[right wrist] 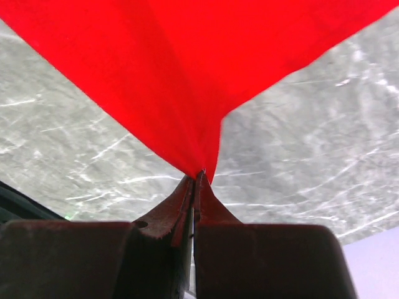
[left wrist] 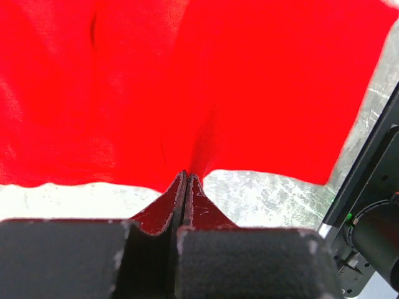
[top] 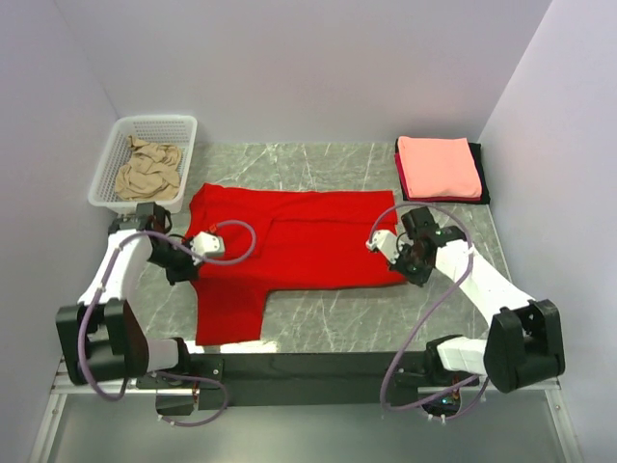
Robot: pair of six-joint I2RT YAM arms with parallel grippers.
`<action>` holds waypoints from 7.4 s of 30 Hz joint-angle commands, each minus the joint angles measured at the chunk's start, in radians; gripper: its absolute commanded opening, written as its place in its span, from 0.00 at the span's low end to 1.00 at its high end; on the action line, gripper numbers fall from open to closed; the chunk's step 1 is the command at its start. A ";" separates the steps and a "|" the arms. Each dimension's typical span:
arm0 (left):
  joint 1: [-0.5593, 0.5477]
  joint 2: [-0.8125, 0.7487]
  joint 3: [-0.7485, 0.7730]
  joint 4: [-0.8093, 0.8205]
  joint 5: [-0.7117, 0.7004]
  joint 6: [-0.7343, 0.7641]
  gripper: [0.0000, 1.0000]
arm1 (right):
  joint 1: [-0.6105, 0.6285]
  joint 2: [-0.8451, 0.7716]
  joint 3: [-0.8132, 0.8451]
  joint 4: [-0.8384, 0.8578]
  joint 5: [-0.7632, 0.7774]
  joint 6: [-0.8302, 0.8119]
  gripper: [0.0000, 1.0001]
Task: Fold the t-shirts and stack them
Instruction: Fold the tshirt
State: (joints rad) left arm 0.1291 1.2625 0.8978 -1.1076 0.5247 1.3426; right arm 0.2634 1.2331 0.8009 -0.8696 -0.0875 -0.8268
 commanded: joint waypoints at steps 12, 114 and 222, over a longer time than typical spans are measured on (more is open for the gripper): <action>0.023 0.238 0.303 -0.075 0.113 -0.057 0.01 | -0.082 0.201 0.247 -0.046 -0.043 -0.112 0.00; -0.286 0.639 0.772 0.291 -0.195 -0.502 0.01 | -0.115 0.767 0.796 -0.215 -0.115 0.273 0.65; -0.249 0.769 0.529 0.486 -0.442 -1.241 0.23 | 0.011 0.548 0.390 -0.252 -0.210 0.213 0.71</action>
State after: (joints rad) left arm -0.1368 2.0277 1.4570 -0.6220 0.1093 0.0723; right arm 0.2638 1.8305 1.2148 -1.1564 -0.3225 -0.6327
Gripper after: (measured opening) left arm 0.229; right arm 0.700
